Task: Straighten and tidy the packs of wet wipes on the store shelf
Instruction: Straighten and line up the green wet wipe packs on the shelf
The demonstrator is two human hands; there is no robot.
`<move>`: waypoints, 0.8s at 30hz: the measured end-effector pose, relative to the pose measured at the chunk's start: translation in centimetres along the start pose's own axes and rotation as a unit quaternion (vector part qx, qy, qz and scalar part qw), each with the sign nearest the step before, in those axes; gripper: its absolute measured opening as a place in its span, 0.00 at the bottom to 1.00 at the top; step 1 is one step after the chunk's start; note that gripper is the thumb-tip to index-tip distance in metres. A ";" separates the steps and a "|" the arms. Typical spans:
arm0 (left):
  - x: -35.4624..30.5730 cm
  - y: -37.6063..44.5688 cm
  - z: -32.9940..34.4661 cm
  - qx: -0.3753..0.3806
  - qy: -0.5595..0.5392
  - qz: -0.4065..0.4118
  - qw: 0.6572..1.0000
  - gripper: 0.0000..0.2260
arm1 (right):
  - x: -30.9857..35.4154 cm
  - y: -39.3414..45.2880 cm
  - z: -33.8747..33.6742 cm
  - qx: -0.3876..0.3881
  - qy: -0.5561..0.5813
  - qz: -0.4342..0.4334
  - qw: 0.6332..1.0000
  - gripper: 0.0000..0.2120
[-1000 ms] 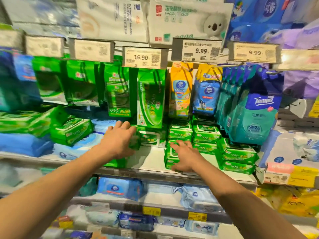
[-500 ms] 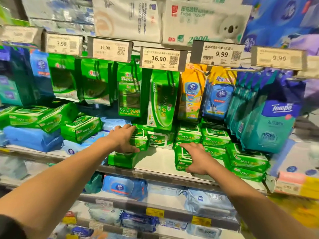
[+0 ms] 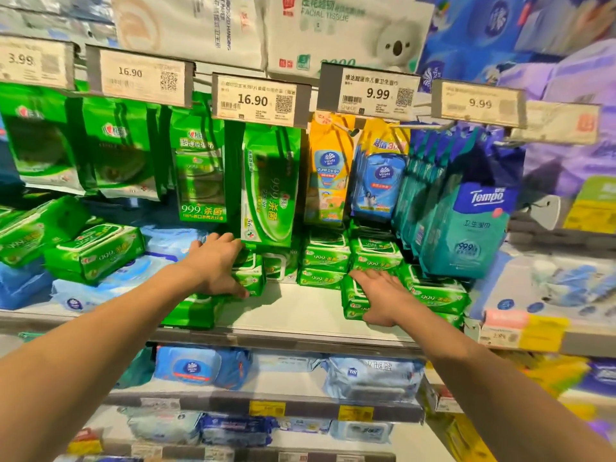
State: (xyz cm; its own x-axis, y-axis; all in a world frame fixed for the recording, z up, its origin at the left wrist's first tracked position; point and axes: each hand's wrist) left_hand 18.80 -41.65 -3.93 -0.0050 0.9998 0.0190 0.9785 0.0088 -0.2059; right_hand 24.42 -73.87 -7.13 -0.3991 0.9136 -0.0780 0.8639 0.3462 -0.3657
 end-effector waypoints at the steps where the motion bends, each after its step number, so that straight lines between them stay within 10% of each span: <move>1: -0.7 0.0 0.0 0.002 -0.002 0.005 1.000 0.44 | 0.0 0.1 0.0 -0.001 -0.006 0.003 1.000 0.45; 24: -14.1 3.7 2.4 0.040 0.016 0.090 0.995 0.40 | -1.2 -0.4 0.3 -0.027 -0.011 0.008 1.000 0.45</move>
State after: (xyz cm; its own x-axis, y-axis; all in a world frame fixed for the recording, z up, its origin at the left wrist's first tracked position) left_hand 21.99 -55.67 -7.34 0.1760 0.9844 0.0057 0.9436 -0.1671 -0.2858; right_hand 24.52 -75.15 -7.14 -0.3922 0.9139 -0.1044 0.8849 0.3439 -0.3142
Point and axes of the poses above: each hand's wrist, its own y-axis towards the middle knuckle, its own z-axis out of the palm, x = y × z, and after that the axes turned 15 degrees about x, right-handed
